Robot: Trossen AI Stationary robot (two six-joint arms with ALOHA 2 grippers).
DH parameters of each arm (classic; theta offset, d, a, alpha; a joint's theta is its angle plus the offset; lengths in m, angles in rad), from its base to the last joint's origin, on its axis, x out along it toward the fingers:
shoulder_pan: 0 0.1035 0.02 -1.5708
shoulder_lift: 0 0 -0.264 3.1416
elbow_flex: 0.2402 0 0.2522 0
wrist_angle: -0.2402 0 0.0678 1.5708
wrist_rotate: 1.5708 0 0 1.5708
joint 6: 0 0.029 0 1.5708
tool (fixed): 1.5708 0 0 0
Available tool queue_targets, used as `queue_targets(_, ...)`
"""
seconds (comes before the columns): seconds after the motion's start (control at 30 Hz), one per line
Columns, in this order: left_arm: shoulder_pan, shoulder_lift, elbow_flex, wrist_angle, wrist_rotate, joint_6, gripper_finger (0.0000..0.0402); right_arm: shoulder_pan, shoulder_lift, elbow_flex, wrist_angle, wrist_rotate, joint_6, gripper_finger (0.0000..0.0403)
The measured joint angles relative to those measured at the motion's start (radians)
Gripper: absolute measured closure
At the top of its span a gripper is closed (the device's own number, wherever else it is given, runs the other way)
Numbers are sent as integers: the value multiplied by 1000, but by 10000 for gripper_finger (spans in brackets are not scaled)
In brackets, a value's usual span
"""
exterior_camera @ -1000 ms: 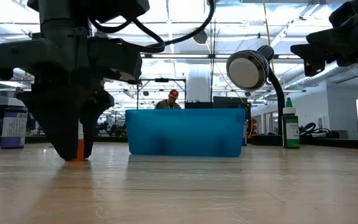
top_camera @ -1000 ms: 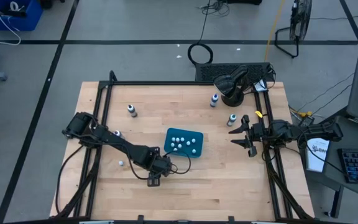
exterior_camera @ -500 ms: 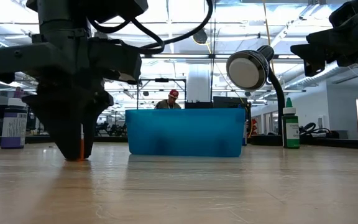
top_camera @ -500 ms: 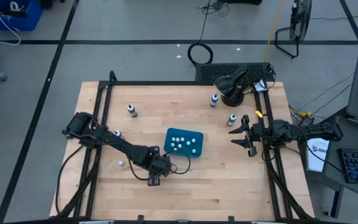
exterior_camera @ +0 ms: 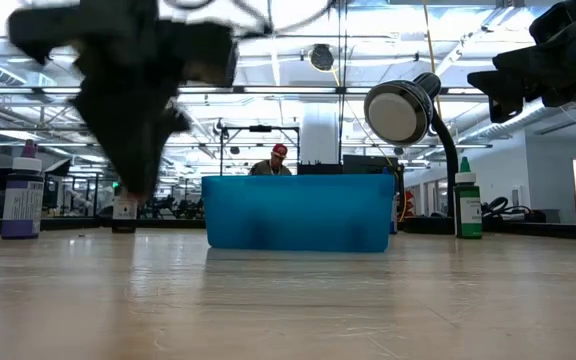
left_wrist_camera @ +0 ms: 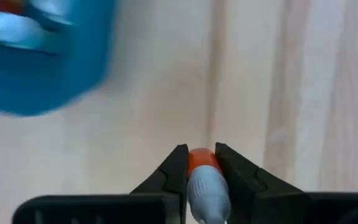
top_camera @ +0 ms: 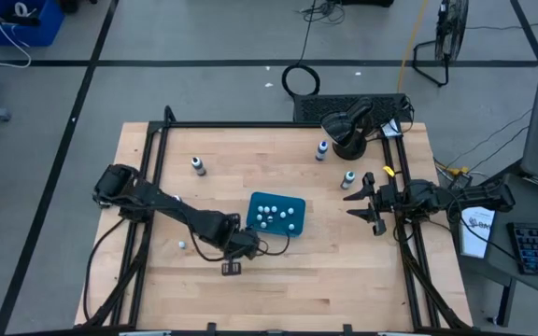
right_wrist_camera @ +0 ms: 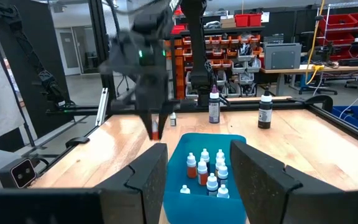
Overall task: Pick & Place food coloring
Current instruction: Put the small orange food coloring bottle into the blue bin
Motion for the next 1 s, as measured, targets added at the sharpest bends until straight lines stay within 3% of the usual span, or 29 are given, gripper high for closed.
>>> queue_targets(0.23,84,-5,246,-205,-153,155,340,0,0,0,1,0,0,238)
queue_targets(0.43,222,-5,363,-209,-167,342,340,0,0,0,0,0,0,238)
queue_targets(0.7,383,-5,310,-99,-55,437,340,0,0,0,0,0,0,238)
queue_targets(0.8,407,11,277,-42,-1,459,340,0,0,0,0,0,0,238)
queue_targets(1.0,416,101,266,-31,7,475,340,0,0,0,1,0,0,237)
